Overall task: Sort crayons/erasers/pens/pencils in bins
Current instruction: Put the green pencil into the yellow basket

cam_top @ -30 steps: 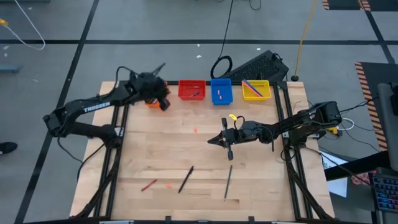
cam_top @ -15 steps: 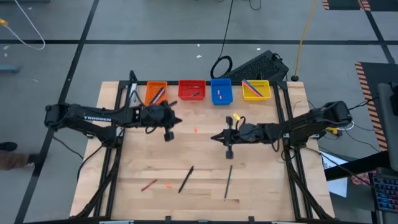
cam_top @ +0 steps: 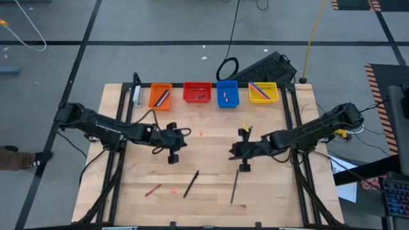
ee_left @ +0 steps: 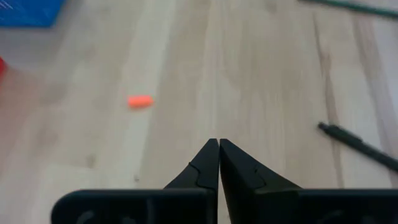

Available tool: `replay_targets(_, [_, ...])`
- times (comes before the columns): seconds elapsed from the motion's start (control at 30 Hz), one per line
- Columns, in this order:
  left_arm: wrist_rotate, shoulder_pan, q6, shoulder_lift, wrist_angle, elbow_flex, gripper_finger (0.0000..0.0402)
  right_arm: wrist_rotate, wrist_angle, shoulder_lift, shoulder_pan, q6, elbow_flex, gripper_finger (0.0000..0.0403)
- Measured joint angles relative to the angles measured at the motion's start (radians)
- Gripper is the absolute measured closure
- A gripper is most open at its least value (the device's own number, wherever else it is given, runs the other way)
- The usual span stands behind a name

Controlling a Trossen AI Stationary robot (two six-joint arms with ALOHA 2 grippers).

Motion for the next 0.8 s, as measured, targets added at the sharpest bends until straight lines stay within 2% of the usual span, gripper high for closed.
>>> replay_targets(0.1, [0.002,-0.016,-0.024,0.042,0.012,0.0,0.0381,-0.007,-0.114,0.0,0.025,0.035,0.033,0.0401])
replay_targets(0.17, [0.013,-0.02,-0.046,0.059,0.021,0.0,0.0381,-0.052,-0.171,0.0,0.037,0.06,0.047,0.0401])
replay_targets(0.33, [0.025,-0.021,-0.085,0.078,0.046,0.0,0.0381,-0.084,-0.254,0.0,0.084,0.082,0.076,0.0401])
replay_targets(0.53, [0.027,-0.026,-0.1,0.08,0.047,0.001,0.038,-0.115,-0.26,0.016,0.126,0.066,0.078,0.0401])
replay_targets(0.63, [0.028,-0.027,-0.094,0.08,0.047,0.001,0.038,-0.167,-0.225,0.059,0.126,0.023,0.078,0.04])
replay_targets(0.8, [0.028,-0.027,-0.084,0.08,0.047,0.001,0.038,-0.27,-0.226,0.171,0.126,-0.106,0.111,0.0365])
